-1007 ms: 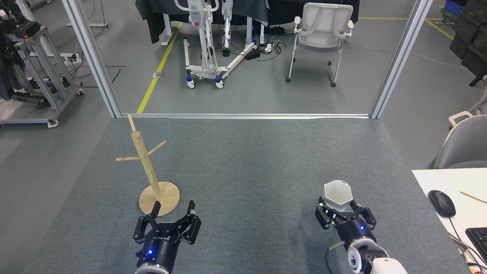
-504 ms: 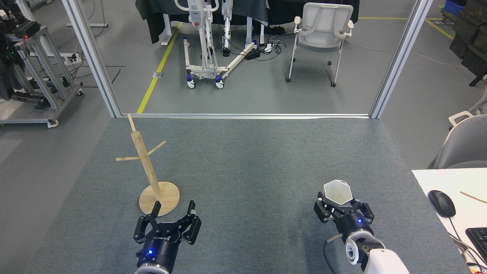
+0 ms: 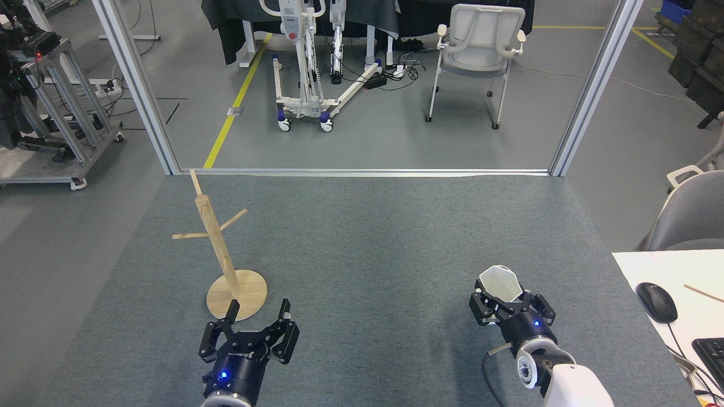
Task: Hang cup on storage rack
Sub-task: 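Lift the cup and carry it toward the left gripper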
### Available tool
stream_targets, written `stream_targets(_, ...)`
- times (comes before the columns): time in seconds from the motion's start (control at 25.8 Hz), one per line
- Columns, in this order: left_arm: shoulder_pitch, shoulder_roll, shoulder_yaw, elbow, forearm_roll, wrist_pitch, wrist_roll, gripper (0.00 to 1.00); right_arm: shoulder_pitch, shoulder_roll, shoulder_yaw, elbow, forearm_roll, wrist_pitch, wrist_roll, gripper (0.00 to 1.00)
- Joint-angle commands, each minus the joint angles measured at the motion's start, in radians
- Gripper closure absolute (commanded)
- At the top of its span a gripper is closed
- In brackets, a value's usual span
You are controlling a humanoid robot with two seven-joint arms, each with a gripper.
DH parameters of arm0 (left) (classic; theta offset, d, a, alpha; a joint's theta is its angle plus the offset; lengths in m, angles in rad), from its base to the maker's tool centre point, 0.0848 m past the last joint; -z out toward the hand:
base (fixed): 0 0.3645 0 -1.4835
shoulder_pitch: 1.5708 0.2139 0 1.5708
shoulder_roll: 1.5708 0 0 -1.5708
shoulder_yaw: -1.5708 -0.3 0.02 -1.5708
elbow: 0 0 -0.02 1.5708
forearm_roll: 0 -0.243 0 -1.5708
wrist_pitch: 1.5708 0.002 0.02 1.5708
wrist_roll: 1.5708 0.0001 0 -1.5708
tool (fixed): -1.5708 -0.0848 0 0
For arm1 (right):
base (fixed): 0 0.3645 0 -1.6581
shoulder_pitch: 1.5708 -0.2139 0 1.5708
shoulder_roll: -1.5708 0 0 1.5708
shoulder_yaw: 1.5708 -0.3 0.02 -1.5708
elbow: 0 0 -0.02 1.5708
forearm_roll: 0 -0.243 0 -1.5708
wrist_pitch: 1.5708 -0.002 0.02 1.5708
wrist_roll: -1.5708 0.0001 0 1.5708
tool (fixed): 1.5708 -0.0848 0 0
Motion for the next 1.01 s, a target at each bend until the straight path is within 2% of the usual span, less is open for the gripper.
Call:
stream_targets(0.0,0.000,0.000,0.000,0.002,0.000,0.000,-0.001,0.01,-0.003,-0.008,-0.001,-0.002,0.002,-0.096,0.003,0.77)
stream_targets(0.04,0.000,0.000,0.000,0.002,0.000,0.000,-0.001,0.01,-0.003,-0.016,-0.003,-0.009,0.002,-0.163,0.003,0.80)
stream_targets(0.23,-0.002,0.002,0.000,0.002,0.000,-0.006,0.015,0.01,-0.008,-0.108,-0.015,-0.052,-0.006,-0.529,0.006,0.83)
stream_targets(0.35,-0.002,0.002,0.000,0.002,0.000,-0.008,0.045,0.01,-0.020,-0.148,-0.083,-0.097,-0.035,-0.717,0.019,0.84)
stream_targets(0.46,-0.003,0.003,0.000,-0.002,0.000,-0.008,0.059,0.01,-0.029,-0.157,-0.087,-0.124,-0.152,-0.725,0.097,0.85)
stream_targets(0.62,-0.011,0.005,-0.002,-0.004,0.000,-0.017,0.061,0.01,-0.092,-0.162,-0.083,-0.154,-0.324,-0.725,0.296,0.93)
stream_targets(0.77,-0.020,0.005,-0.005,-0.005,-0.005,-0.057,0.051,0.01,-0.170,-0.139,-0.044,-0.184,-0.342,-0.725,0.397,0.95)
stream_targets(0.97,-0.063,0.005,-0.014,0.005,-0.014,-0.140,0.045,0.01,-0.299,-0.093,0.068,-0.184,-0.340,-0.725,0.414,0.95)
